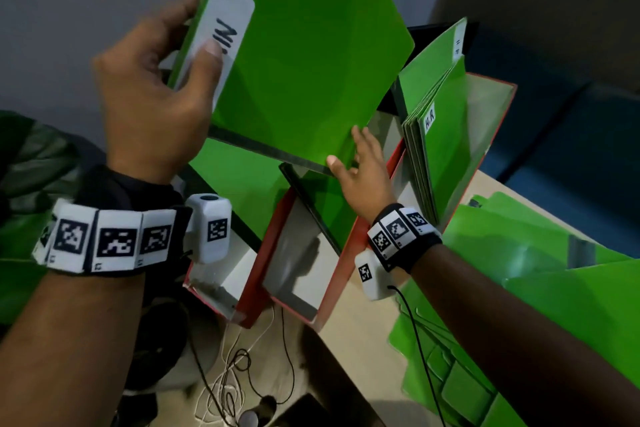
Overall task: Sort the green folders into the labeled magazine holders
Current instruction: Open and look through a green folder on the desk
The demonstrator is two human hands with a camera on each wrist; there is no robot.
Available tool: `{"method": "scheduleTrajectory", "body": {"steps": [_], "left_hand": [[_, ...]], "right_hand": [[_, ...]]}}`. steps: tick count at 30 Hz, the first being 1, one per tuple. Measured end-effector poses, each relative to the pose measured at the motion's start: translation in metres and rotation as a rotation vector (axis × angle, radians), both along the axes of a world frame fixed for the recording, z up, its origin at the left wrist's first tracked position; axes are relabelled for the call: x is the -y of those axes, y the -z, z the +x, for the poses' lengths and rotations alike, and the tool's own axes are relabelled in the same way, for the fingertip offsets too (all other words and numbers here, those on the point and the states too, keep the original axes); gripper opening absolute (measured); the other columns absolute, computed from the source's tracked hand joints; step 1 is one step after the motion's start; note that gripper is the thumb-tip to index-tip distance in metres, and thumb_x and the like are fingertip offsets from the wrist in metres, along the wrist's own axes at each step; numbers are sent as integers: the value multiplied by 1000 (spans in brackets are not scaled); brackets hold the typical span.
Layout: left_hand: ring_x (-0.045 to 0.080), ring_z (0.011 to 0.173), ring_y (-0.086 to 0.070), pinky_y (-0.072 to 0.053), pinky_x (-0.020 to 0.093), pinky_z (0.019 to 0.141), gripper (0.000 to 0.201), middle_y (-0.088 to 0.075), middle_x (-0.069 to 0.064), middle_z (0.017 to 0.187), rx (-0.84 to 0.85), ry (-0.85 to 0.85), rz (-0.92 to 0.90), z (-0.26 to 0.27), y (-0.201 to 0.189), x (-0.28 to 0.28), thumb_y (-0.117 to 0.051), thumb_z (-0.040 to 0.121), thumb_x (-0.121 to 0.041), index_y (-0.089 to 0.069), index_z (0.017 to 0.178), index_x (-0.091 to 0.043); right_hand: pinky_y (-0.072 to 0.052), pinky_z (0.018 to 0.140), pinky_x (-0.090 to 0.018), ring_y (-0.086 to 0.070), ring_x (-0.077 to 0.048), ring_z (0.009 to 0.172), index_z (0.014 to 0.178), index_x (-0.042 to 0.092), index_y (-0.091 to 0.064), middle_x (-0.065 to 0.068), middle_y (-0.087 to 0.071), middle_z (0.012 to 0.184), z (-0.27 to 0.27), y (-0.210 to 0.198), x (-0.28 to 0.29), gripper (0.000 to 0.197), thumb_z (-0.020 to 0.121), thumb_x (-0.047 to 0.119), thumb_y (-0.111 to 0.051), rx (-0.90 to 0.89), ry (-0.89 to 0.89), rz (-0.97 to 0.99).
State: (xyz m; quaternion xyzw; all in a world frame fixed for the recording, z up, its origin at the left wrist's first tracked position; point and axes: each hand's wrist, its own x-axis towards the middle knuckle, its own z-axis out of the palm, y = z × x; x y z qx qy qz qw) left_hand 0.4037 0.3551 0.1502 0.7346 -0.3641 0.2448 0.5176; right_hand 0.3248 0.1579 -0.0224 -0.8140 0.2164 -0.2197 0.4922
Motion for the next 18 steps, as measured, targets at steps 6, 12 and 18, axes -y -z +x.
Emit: {"method": "scheduleTrajectory", "body": {"steps": [6,12,18], "left_hand": [[-7,110,-58,-48,14,90,26,-61,-22,122,-66,-125,-50,20,11,-17,-53,97,-36,-54,123,-41],[-14,106,-55,-42,3,88,39,-57,-13,120,-146,-103,93,23,27,2,-54,95,-22,-58,132,-12],[-16,101,-46,-33,-8,79,39,-54,-14,114,-131,-84,241,29,41,30,-50,97,-17,-56,135,-11]], "right_hand": [[-42,107,-47,-31,-26,140,150,26,-24,3,-10,159,5,3,-9,72,90,40,-60,-29,-64,-61],[-24,112,-32,-31,-22,140,148,15,-31,-3,-30,154,8,2,-18,62,94,26,-59,-246,-165,-208],[-25,113,-36,-27,-22,142,152,22,-16,-4,-23,156,9,-6,-38,73,94,29,-58,-152,-201,-83]]}}
